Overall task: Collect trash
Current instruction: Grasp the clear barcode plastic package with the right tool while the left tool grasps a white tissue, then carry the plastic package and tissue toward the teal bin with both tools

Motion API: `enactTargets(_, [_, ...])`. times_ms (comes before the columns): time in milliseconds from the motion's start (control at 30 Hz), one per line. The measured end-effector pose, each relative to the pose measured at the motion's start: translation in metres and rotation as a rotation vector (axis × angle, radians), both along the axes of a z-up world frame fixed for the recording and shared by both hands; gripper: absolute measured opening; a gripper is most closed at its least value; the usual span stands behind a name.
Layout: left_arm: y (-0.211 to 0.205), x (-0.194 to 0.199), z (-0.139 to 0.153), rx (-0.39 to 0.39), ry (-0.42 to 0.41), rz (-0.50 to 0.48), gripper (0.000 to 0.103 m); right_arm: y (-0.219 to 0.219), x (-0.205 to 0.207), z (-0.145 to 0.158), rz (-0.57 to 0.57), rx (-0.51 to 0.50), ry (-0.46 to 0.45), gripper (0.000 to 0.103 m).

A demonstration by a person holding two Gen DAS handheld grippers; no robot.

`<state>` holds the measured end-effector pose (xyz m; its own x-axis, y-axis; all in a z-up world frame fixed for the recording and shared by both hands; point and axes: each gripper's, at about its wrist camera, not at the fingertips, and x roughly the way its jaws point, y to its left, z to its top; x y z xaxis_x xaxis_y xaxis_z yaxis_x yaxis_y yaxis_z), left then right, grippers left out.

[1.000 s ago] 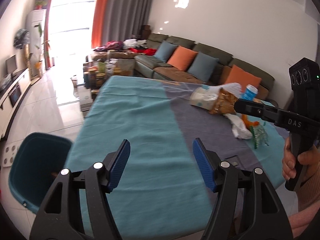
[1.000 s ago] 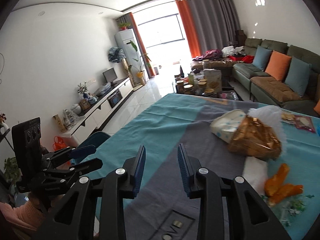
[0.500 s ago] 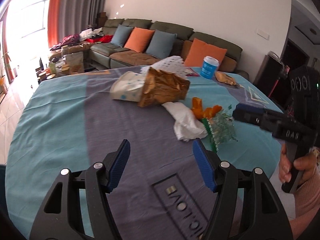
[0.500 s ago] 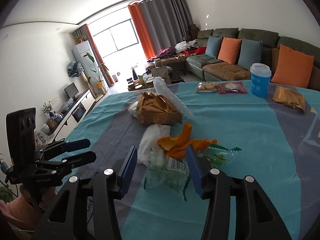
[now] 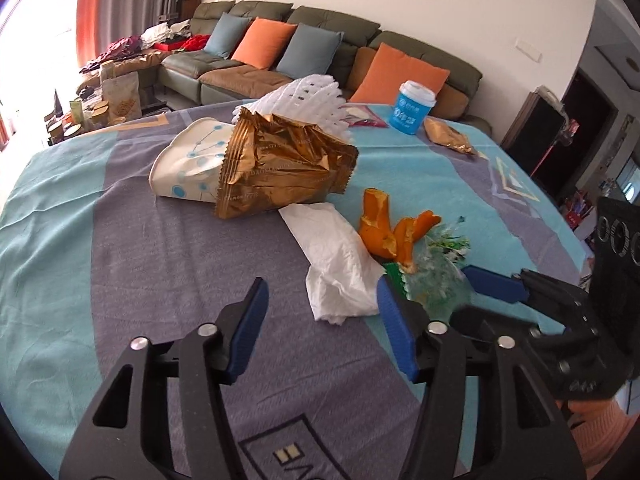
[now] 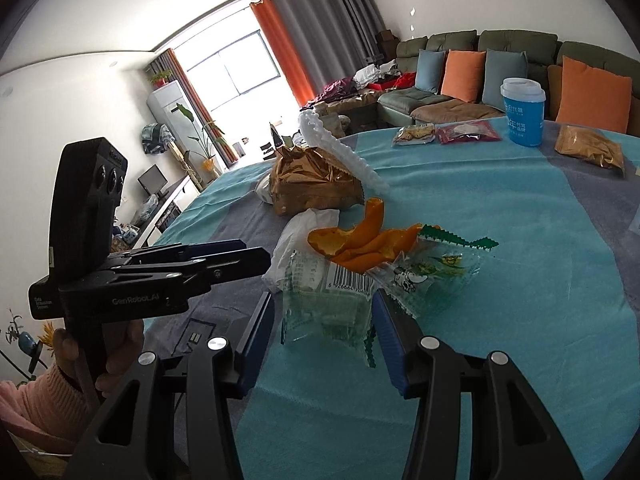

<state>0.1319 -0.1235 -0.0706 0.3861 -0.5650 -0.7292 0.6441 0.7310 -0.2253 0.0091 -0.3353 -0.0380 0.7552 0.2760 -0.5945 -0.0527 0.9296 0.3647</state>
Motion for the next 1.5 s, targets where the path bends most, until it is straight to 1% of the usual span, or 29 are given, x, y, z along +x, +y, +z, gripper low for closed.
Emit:
enactTargets(67, [-0.005, 0.005, -0.003, 0.009, 0.017, -0.006, 0.048, -0.002, -0.001, -0.002, -0.004, 0.009, 0.002, 0.047])
enactTargets(100, [-0.007, 0.006, -0.005, 0.013, 0.022, -0.011, 0.046, -0.004, 0.0, -0.003, -0.003, 0.015, 0.003, 0.045])
enactTargets(133, [-0.009, 0.008, -0.008, 0.017, 0.033, -0.019, 0.042, -0.005, 0.0, -0.003, -0.001, 0.021, 0.006, 0.04])
enactTargets(167, [-0.011, 0.011, -0.01, 0.02, 0.047, -0.021, 0.038, -0.006, -0.001, -0.003, 0.0, 0.025, 0.006, 0.039])
enactTargets(233, [-0.01, 0.012, -0.014, 0.018, 0.067, -0.026, 0.033, -0.007, -0.002, -0.003, -0.001, 0.026, 0.002, 0.038])
enactTargets(400, [-0.013, 0.013, -0.017, 0.009, 0.084, -0.035, 0.026, -0.012, -0.004, -0.002, -0.001, 0.036, -0.006, 0.036])
enactTargets(467, [-0.014, 0.011, -0.019, 0.007, 0.089, -0.04, 0.016, -0.013, -0.006, 0.0, 0.001, 0.041, -0.011, 0.035])
enactTargets(567, [-0.014, 0.008, -0.019, 0.009, 0.083, -0.043, 0.009, -0.014, -0.007, 0.002, -0.001, 0.046, -0.021, 0.035])
enactTargets(667, [-0.008, 0.004, -0.015, -0.01, 0.075, -0.042, 0.007, -0.015, -0.009, 0.004, -0.002, 0.047, -0.029, 0.035])
enactTargets(767, [0.0, -0.001, -0.009, -0.034, 0.066, -0.039, 0.006, -0.016, -0.009, 0.006, -0.004, 0.048, -0.035, 0.035])
enactTargets(900, [0.017, -0.007, -0.001, -0.047, 0.045, -0.022, 0.006, -0.015, -0.008, 0.009, -0.001, 0.052, -0.046, 0.035])
enactTargets(967, [0.027, -0.011, 0.004, -0.055, 0.032, -0.005, 0.006, -0.013, -0.008, 0.01, 0.003, 0.052, -0.049, 0.035])
enactTargets(1267, [0.086, -0.019, 0.014, -0.116, 0.034, 0.084, 0.006, 0.003, -0.001, 0.012, 0.041, 0.059, -0.055, 0.035])
enactTargets(1500, [0.118, -0.033, 0.022, -0.124, 0.002, 0.142, 0.006, 0.024, 0.007, 0.015, 0.09, 0.07, -0.063, 0.035])
